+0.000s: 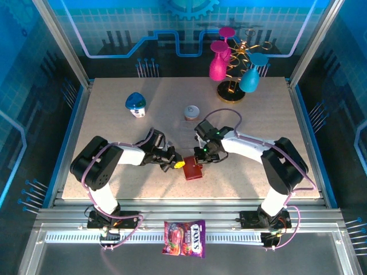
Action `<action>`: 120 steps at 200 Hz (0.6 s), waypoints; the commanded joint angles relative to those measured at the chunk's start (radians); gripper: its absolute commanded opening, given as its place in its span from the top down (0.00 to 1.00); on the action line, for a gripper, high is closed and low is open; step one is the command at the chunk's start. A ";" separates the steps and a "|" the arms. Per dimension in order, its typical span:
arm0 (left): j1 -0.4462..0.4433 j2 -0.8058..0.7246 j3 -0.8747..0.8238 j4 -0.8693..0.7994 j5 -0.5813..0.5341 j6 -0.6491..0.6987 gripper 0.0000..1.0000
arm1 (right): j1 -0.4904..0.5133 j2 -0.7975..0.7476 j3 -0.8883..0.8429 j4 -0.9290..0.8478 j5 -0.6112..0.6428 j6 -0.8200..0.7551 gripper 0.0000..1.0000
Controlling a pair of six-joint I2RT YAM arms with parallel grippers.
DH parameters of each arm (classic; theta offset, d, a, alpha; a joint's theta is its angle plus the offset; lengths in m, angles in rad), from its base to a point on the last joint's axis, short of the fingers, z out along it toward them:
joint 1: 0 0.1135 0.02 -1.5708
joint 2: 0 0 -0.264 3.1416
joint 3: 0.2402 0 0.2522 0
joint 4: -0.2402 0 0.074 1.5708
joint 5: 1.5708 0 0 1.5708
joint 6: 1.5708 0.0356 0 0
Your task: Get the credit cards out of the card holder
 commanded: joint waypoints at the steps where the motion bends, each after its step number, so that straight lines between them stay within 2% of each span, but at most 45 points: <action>1: 0.009 0.019 0.015 -0.106 -0.023 0.025 1.00 | -0.034 -0.036 -0.055 0.077 -0.100 0.045 0.97; 26: 0.009 -0.003 0.042 -0.158 -0.023 0.046 1.00 | -0.052 -0.060 -0.075 0.058 -0.067 0.039 0.80; 44: 0.009 -0.026 0.063 -0.205 -0.031 0.062 1.00 | -0.069 -0.074 -0.091 0.057 -0.060 0.036 0.74; 75: 0.010 -0.046 0.106 -0.254 -0.032 0.079 0.99 | -0.094 -0.070 -0.105 0.066 -0.068 0.022 0.70; 120: 0.009 -0.079 0.140 -0.304 -0.048 0.088 0.95 | -0.102 -0.037 -0.115 0.096 -0.089 0.010 0.72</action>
